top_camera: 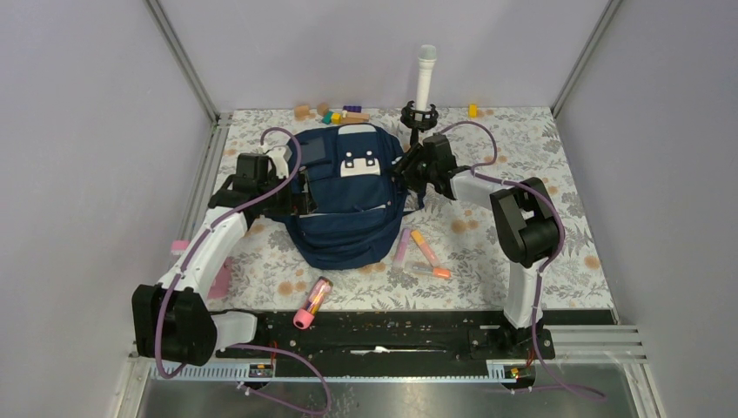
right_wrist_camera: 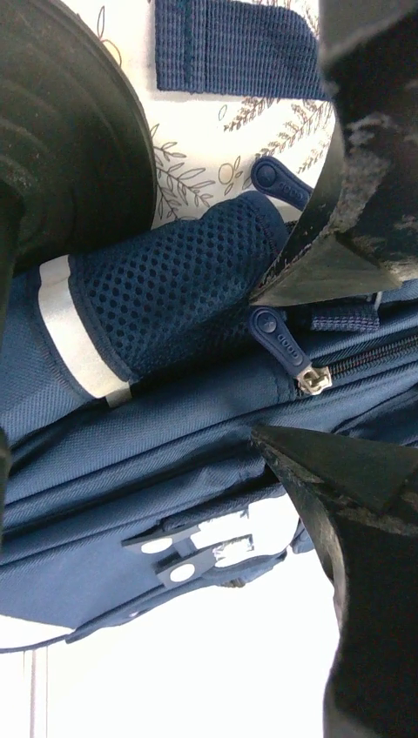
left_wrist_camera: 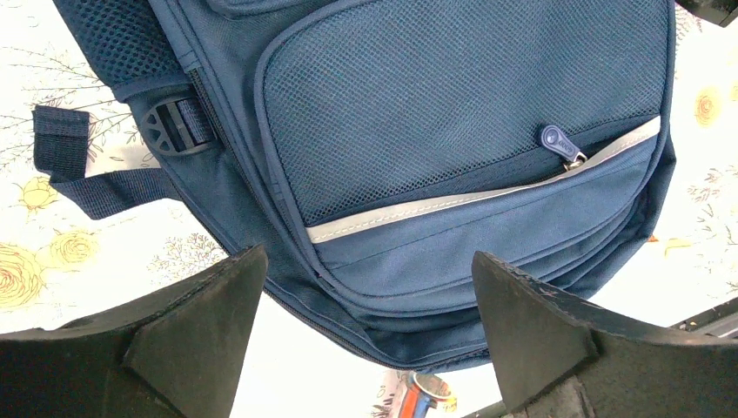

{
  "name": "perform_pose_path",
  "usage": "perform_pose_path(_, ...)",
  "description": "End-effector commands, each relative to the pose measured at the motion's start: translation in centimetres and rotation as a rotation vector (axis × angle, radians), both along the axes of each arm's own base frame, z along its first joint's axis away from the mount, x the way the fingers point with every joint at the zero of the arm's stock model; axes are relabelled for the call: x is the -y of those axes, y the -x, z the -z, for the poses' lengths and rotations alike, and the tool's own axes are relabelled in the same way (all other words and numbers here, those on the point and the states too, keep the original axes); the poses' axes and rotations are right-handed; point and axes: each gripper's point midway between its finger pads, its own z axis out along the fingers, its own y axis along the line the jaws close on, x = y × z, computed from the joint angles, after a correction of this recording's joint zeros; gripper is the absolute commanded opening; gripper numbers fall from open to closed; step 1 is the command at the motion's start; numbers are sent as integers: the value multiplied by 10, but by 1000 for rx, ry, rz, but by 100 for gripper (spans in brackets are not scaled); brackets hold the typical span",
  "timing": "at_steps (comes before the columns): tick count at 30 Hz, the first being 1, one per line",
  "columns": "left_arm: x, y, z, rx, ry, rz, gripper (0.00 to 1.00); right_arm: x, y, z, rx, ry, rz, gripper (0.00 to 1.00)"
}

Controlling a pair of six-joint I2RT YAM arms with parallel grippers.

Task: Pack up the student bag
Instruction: Unzip the student bag at the center of the board.

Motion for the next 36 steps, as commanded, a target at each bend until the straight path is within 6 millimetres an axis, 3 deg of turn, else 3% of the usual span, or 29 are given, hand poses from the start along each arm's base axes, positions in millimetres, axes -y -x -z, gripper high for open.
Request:
perform_pose_path(1, -1, -8, -23, 80, -17, -5, 92, -11, -11, -18, 33, -64, 22, 58)
perform_pose_path(7, -3, -6, -23, 90, -46, -8, 92, -26, -22, -35, 58, -161, 20, 50)
perform_pose_path(10, -4, -7, -24, 95, -53, -10, 92, -23, -23, -43, 81, -162, 37, 43)
perform_pose_path(22, 3, -5, -29, 116, -48, 21, 92, -8, -11, -29, 74, -144, 93, 11)
perform_pose_path(26, 29, -3, -32, 174, -96, 101, 92, -2, -6, -34, 97, -139, 108, 0)
perform_pose_path(31, 76, -4, -36, 172, -81, 220, 92, 10, 0, -50, 179, -59, 82, 0)
perform_pose_path(36, 123, -22, -39, 130, 16, 285, 92, 16, 10, -45, 198, 16, 34, 0)
